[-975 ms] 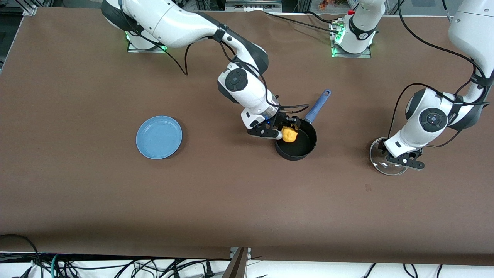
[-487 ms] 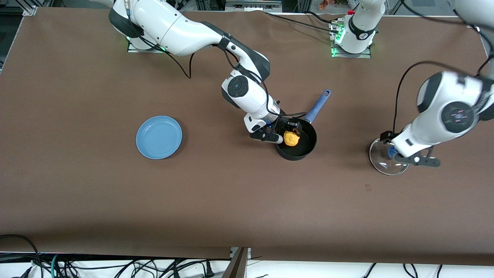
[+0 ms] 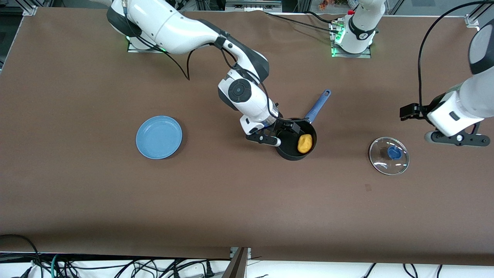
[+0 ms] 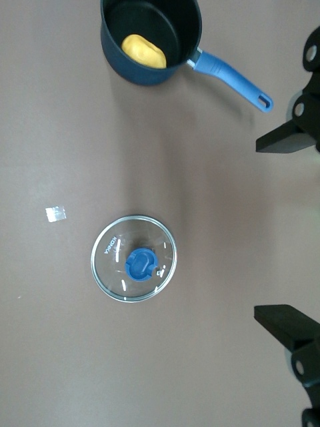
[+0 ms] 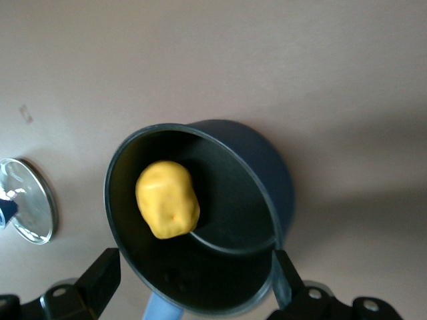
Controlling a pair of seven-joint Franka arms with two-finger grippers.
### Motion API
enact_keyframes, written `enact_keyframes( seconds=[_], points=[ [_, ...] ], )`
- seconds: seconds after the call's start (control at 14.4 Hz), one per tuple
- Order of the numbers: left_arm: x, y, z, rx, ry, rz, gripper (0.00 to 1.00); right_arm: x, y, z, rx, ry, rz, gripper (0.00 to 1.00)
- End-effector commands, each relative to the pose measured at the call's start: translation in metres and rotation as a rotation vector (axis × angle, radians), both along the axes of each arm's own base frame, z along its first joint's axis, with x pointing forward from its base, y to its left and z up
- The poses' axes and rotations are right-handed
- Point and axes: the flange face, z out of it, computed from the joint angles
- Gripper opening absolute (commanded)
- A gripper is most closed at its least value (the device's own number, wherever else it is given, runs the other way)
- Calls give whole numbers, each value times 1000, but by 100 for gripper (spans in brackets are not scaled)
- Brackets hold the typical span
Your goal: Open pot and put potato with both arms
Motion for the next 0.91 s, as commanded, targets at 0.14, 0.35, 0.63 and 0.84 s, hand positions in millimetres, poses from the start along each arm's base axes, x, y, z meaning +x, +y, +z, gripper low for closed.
enact_keyframes(
  seconds=[0.14,0.35,0.63,0.84],
  points=[
    [-18,-24,33,-16,-15,-25,100,26,-72,114,-134,17,52,100],
    [-42,-45,42,20,-15,-1,100,35,-162,154,-266,58,113,100],
    [-74,-32,30,-28,-67,69,100,37,-288,189,-370,36,270,100],
    [-78,-32,27,-25,-94,79,100,44,-378,216,-430,67,419,100]
  ],
)
